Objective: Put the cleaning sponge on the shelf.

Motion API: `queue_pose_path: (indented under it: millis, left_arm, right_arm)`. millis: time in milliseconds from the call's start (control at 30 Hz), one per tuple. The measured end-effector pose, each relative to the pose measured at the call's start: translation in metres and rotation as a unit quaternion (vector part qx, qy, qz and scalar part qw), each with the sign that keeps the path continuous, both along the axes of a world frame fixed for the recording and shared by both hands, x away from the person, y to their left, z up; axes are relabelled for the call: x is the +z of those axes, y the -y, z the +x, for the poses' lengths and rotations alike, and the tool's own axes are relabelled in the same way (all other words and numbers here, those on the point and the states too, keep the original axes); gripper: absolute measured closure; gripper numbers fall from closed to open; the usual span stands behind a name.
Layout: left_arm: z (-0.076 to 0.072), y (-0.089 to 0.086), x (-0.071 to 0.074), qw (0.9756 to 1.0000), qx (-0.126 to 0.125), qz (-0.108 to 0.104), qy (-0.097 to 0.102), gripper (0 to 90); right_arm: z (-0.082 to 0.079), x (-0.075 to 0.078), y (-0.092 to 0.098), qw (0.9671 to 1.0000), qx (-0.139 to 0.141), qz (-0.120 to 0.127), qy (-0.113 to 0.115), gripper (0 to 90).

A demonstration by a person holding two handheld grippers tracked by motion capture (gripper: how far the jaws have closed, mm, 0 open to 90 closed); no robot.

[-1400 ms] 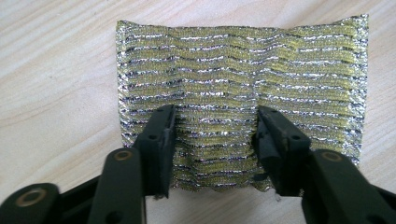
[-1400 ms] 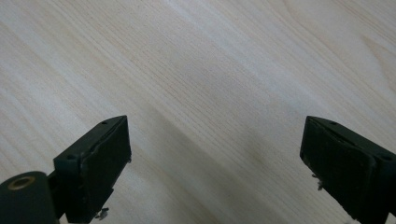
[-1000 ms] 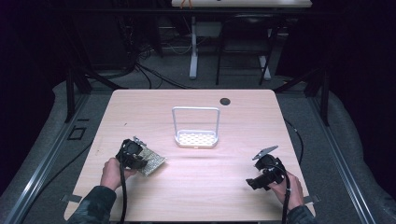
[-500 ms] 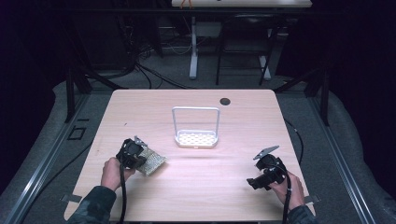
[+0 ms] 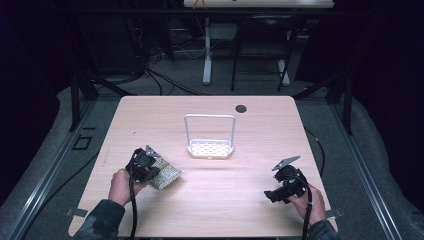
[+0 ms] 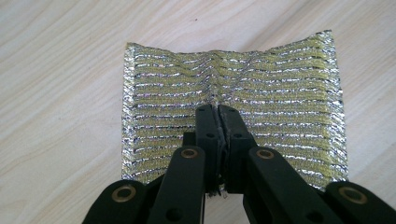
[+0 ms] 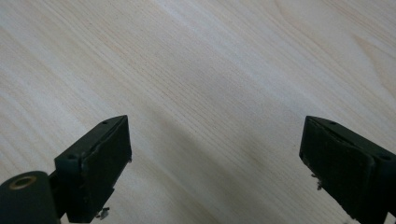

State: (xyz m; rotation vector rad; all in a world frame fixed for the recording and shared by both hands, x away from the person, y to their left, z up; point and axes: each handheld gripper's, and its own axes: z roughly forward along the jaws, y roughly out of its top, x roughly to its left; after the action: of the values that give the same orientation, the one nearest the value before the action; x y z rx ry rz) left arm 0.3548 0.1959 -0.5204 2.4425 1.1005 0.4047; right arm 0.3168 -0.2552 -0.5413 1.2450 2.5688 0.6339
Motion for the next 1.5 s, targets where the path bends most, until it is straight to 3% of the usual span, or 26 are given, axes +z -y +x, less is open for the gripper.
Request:
queue_pose_path:
  millis: [200, 500, 1500]
  left_arm:
    - [-0.004, 0.001, 0.006, 0.9999, -0.003, -0.015, 0.005, 87.5]
    - [-0.007, 0.004, 0.012, 0.9997, -0.012, -0.020, 0.010, 87.5]
    - [-0.013, 0.048, 0.032, 0.9966, -0.067, -0.033, 0.032, 87.3]
  right_arm:
    - [0.000, 0.000, -0.002, 1.0000, 0.003, -0.002, -0.001, 8.6]
    - [0.000, 0.000, -0.002, 1.0000, 0.000, 0.000, 0.007, 8.5]
    - [-0.001, 0.001, -0.002, 0.9999, -0.003, -0.002, 0.013, 8.5]
